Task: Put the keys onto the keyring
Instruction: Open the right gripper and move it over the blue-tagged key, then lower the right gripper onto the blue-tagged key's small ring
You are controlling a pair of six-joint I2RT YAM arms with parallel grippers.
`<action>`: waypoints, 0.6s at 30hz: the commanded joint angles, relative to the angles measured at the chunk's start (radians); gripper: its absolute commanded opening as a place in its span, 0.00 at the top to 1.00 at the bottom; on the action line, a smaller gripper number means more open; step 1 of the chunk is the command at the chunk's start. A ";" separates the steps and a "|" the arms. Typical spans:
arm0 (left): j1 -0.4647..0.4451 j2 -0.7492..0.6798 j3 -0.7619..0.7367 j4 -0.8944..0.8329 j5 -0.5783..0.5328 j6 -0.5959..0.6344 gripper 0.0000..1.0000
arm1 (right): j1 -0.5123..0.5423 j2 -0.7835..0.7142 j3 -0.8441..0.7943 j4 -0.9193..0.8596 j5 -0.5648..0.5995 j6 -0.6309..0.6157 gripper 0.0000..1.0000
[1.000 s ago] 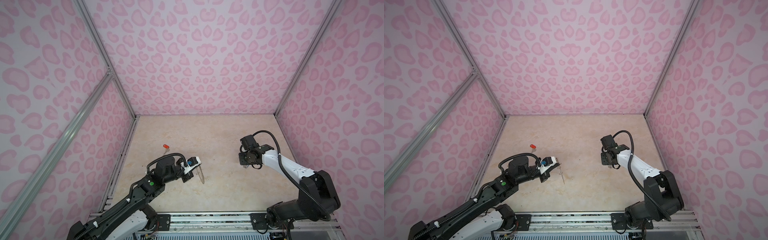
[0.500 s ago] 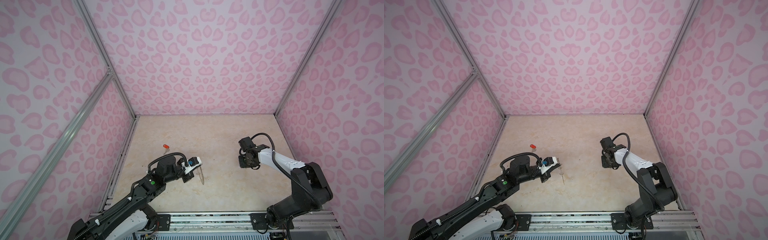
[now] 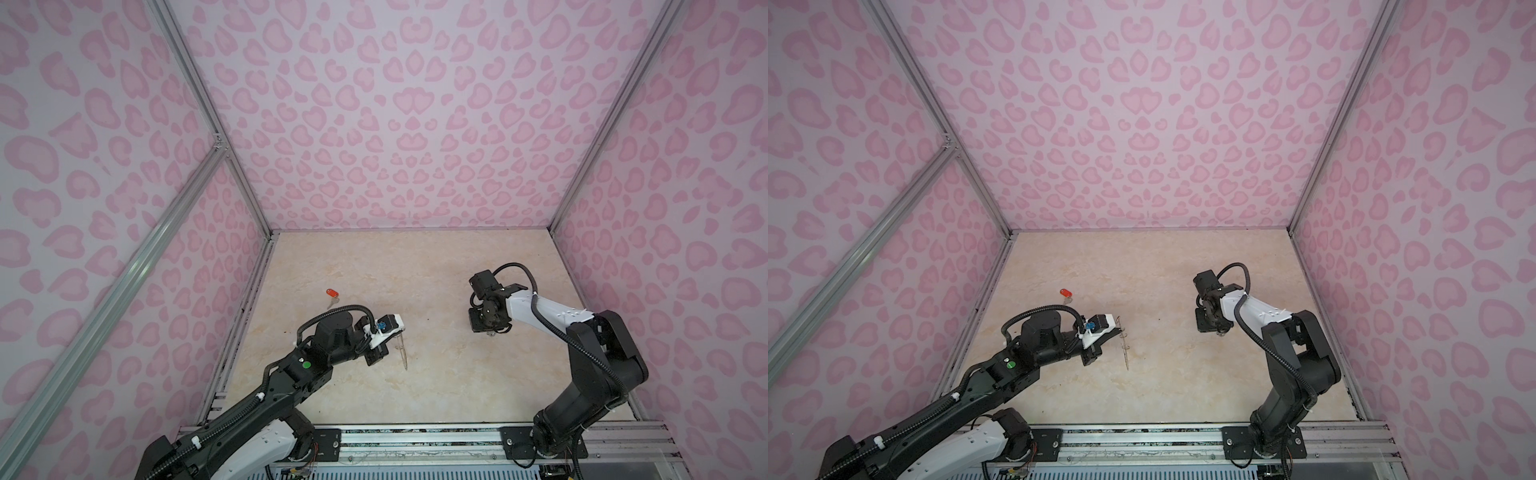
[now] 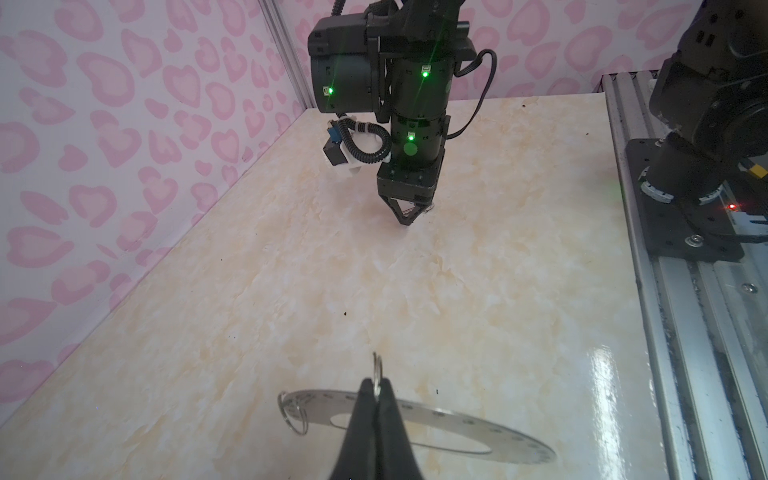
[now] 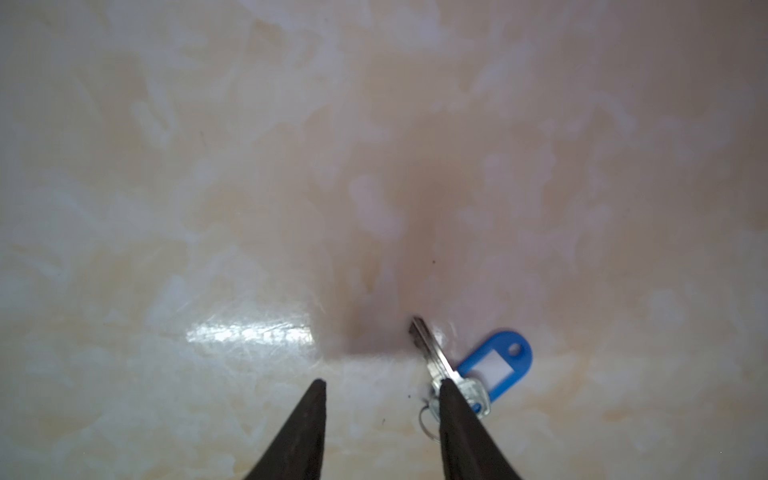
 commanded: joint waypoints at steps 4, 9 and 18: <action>0.002 0.003 0.005 0.050 0.012 0.009 0.96 | 0.010 0.042 0.014 -0.008 -0.011 -0.034 0.55; 0.001 0.002 0.009 0.048 0.009 0.009 0.96 | 0.004 0.043 0.033 -0.005 0.006 -0.040 0.54; 0.001 0.001 0.009 0.042 0.001 0.010 0.96 | -0.033 0.095 0.079 -0.013 -0.009 -0.042 0.54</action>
